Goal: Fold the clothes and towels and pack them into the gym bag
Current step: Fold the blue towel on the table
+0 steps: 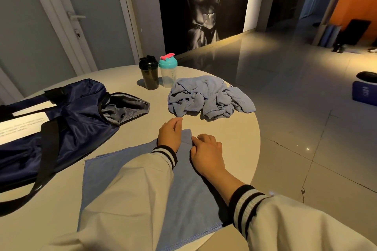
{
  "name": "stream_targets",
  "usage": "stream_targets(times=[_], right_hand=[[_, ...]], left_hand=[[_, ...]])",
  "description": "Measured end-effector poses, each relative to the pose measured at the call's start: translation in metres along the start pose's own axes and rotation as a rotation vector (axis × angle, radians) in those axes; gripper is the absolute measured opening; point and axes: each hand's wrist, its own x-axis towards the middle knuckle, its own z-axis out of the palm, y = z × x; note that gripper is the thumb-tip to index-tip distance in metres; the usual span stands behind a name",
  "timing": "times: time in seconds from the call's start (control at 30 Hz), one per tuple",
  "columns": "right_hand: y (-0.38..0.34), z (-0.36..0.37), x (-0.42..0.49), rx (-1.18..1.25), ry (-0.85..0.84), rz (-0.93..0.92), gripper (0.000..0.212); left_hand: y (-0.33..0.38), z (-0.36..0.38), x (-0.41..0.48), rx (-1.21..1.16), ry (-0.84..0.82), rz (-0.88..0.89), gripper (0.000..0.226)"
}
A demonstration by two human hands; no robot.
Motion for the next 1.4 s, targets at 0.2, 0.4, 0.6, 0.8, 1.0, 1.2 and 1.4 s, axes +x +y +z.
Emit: stream_targets(times=[0.2, 0.4, 0.6, 0.8, 1.0, 1.2, 1.4], right_hand=[[-0.001, 0.000, 0.001, 0.018, 0.004, 0.020, 0.038], [-0.009, -0.015, -0.012, 0.117, 0.055, 0.009, 0.023], [-0.003, -0.042, -0.047, -0.001, -0.011, -0.003, 0.029], [0.016, -0.049, -0.110, 0.033, -0.063, 0.102, 0.037], [0.014, -0.055, -0.157, 0.089, -0.050, 0.138, 0.038], [0.006, -0.055, -0.187, 0.233, 0.003, 0.155, 0.029], [-0.020, -0.068, -0.195, 0.523, 0.170, 0.041, 0.028]], left_hand=[[0.002, -0.012, -0.023, 0.528, -0.110, 0.171, 0.024], [0.010, -0.013, -0.067, 0.739, -0.411, 0.069, 0.052], [0.036, -0.024, -0.109, 0.712, -0.201, 0.102, 0.034], [0.044, -0.026, -0.160, 0.740, -0.425, -0.002, 0.053], [0.047, -0.041, -0.221, 0.749, -0.262, 0.131, 0.043], [0.045, -0.045, -0.249, 0.762, -0.316, 0.126, 0.050], [0.043, -0.072, -0.258, 0.348, -0.242, 0.123, 0.033]])
